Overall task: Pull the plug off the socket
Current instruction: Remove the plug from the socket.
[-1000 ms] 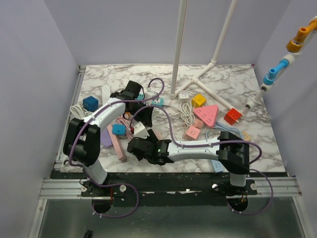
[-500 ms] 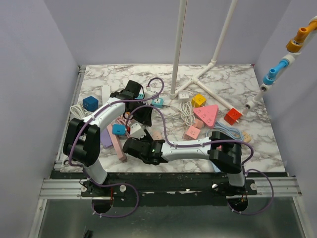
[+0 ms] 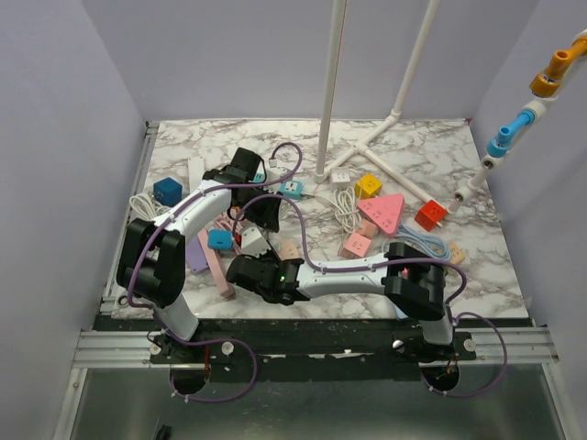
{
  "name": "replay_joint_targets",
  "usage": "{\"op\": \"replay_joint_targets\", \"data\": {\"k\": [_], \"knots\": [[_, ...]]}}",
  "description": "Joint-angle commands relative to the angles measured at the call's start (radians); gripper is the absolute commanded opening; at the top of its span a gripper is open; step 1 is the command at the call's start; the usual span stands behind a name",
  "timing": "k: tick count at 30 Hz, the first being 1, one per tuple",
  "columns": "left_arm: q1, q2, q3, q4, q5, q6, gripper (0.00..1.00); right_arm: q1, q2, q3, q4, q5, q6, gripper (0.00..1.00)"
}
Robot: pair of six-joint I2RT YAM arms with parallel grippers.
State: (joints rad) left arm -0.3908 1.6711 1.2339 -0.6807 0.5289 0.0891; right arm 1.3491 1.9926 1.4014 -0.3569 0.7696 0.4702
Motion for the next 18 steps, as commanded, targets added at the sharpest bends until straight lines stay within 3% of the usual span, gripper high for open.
{"op": "replay_joint_targets", "data": {"k": [1, 9, 18], "knots": [[0.002, -0.007, -0.007, 0.036, -0.056, 0.013, 0.0, 0.008, -0.098, 0.009, 0.059, 0.029, -0.026, 0.09], [-0.014, -0.039, -0.059, 0.073, -0.155, 0.069, 0.0, 0.009, -0.169, 0.031, 0.104, -0.051, -0.078, 0.06], [-0.046, -0.062, -0.094, 0.092, -0.181, 0.081, 0.0, -0.024, -0.098, 0.167, 0.061, -0.098, -0.092, 0.05]]}}
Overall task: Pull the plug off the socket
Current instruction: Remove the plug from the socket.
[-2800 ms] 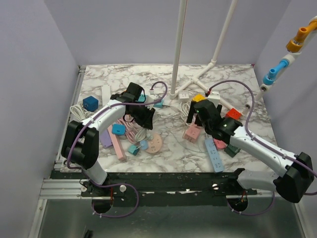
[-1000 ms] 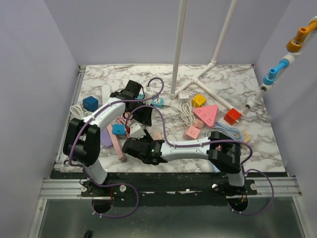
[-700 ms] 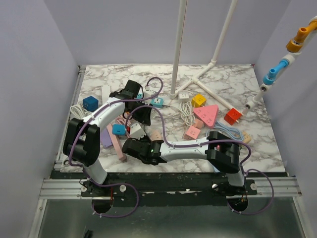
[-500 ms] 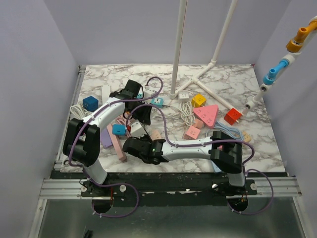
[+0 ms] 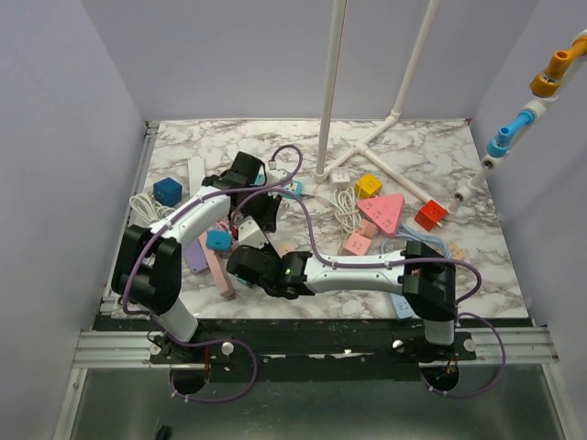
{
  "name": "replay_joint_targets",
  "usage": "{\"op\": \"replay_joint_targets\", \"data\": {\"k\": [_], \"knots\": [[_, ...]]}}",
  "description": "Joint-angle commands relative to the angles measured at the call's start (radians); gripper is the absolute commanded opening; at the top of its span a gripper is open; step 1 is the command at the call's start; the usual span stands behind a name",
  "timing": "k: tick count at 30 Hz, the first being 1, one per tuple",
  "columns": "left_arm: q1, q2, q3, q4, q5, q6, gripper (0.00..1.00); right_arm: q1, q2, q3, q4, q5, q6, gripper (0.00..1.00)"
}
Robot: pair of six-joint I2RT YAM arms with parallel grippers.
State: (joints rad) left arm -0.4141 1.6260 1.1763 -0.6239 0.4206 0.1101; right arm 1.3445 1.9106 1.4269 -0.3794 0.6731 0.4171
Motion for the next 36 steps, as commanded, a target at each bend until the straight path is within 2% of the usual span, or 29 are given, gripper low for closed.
{"op": "replay_joint_targets", "data": {"k": [1, 4, 8, 15, 18, 22, 25, 29, 36], "knots": [[-0.027, -0.021, -0.035, 0.033, -0.071, 0.058, 0.0, -0.044, 0.008, 0.174, 0.032, -0.02, -0.005, 0.05], [-0.039, -0.032, -0.029, 0.025, -0.059, 0.049, 0.0, -0.101, 0.074, 0.249, -0.054, -0.1, 0.036, 0.04], [-0.052, -0.053, -0.029, 0.017, -0.047, 0.039, 0.0, -0.108, 0.141, 0.322, -0.143, -0.134, 0.05, 0.02], [-0.061, -0.061, -0.022, -0.002, -0.028, 0.026, 0.0, -0.136, 0.168, 0.313, -0.194, -0.154, 0.111, 0.01], [-0.062, -0.068, -0.029, -0.002, -0.034, 0.035, 0.0, -0.155, 0.116, 0.219, -0.177, -0.139, 0.151, 0.01], [-0.062, -0.082, -0.05, -0.001, -0.043, 0.055, 0.0, -0.2, -0.076, -0.075, 0.081, -0.238, 0.174, 0.01], [-0.061, -0.08, -0.053, -0.002, -0.047, 0.057, 0.0, -0.213, -0.134, -0.165, 0.16, -0.262, 0.174, 0.01], [-0.062, -0.068, -0.042, 0.0, -0.05, 0.053, 0.0, -0.173, -0.105, -0.098, 0.134, -0.24, 0.113, 0.01], [-0.067, -0.054, -0.035, 0.007, -0.068, 0.047, 0.0, -0.054, 0.019, 0.156, -0.025, -0.093, 0.008, 0.01]]}}
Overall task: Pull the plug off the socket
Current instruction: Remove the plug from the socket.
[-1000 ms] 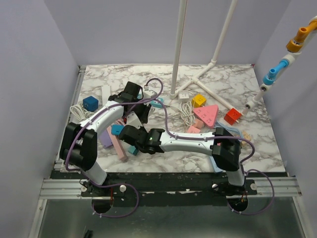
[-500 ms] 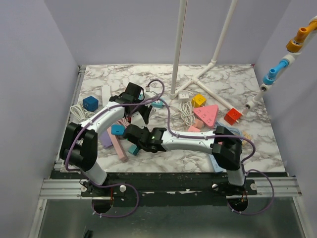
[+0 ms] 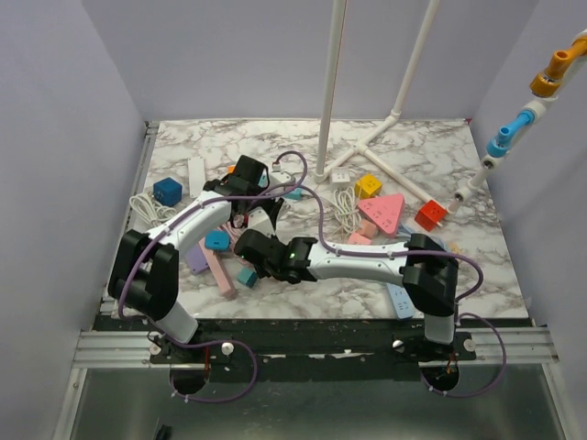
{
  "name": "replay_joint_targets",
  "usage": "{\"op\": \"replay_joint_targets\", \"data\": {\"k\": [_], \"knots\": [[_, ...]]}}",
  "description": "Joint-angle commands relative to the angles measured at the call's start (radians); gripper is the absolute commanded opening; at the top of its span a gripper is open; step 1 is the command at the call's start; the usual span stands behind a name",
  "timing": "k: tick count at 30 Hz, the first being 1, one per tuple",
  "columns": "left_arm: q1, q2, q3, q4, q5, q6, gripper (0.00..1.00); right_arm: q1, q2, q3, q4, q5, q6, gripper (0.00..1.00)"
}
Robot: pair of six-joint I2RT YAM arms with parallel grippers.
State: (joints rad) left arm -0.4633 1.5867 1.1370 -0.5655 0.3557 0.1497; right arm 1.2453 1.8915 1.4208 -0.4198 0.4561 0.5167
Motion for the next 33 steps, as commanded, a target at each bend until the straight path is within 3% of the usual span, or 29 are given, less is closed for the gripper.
{"op": "replay_joint_targets", "data": {"k": [1, 8, 15, 23, 26, 29, 33], "knots": [[-0.017, -0.016, 0.003, -0.053, -0.002, 0.007, 0.0, 0.047, 0.047, 0.181, -0.023, 0.148, -0.085, 0.01], [-0.018, -0.023, 0.001, -0.06, -0.009, 0.028, 0.0, 0.046, -0.068, 0.04, -0.046, 0.294, -0.067, 0.01], [-0.018, -0.032, -0.002, -0.06, -0.015, 0.037, 0.0, 0.0, -0.35, -0.235, 0.232, 0.075, -0.026, 0.01], [-0.018, -0.033, 0.003, -0.05, -0.052, 0.045, 0.0, -0.001, -0.272, -0.149, 0.23, -0.086, 0.002, 0.01], [-0.018, -0.039, 0.003, -0.052, -0.058, 0.048, 0.0, -0.002, -0.225, -0.114, 0.152, 0.008, 0.01, 0.01], [-0.018, -0.048, 0.002, -0.057, -0.048, 0.047, 0.0, -0.032, -0.144, -0.03, -0.04, 0.117, 0.069, 0.01], [-0.032, -0.055, -0.017, -0.041, -0.061, 0.049, 0.0, -0.052, -0.166, -0.081, 0.103, 0.067, 0.04, 0.01]]}}
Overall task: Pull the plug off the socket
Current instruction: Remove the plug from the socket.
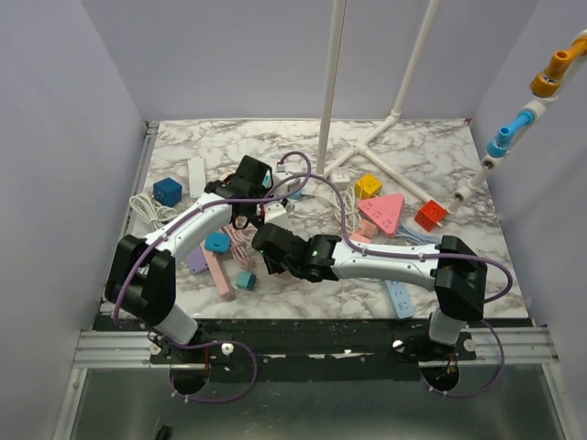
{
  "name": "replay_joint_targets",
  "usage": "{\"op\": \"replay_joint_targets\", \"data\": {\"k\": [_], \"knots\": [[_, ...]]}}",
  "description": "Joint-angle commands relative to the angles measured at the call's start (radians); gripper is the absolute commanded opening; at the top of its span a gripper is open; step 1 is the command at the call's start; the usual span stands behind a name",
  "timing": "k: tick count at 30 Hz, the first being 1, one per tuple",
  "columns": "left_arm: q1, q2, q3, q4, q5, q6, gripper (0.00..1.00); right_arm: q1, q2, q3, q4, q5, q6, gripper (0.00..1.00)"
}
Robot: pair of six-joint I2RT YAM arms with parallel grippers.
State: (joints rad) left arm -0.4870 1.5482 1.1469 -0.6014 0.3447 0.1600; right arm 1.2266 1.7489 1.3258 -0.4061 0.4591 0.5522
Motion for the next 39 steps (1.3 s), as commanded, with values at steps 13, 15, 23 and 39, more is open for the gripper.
{"op": "replay_joint_targets", "data": {"k": [13, 15, 23, 39], "knots": [[0.033, -0.006, 0.137, -0.116, 0.108, -0.01, 0.0, -0.048, -0.252, -0.14, 0.131, -0.025, 0.101, 1.0], [0.043, -0.005, 0.168, -0.128, 0.125, -0.012, 0.0, -0.047, -0.326, -0.202, 0.131, -0.024, 0.134, 1.0], [0.101, -0.01, 0.277, -0.223, 0.286, -0.04, 0.0, -0.072, -0.68, -0.598, 0.369, -0.123, 0.248, 1.0], [0.168, 0.02, 0.347, -0.342, 0.478, -0.043, 0.0, -0.276, -0.544, -0.756, 0.858, -0.394, 0.264, 1.0]]}}
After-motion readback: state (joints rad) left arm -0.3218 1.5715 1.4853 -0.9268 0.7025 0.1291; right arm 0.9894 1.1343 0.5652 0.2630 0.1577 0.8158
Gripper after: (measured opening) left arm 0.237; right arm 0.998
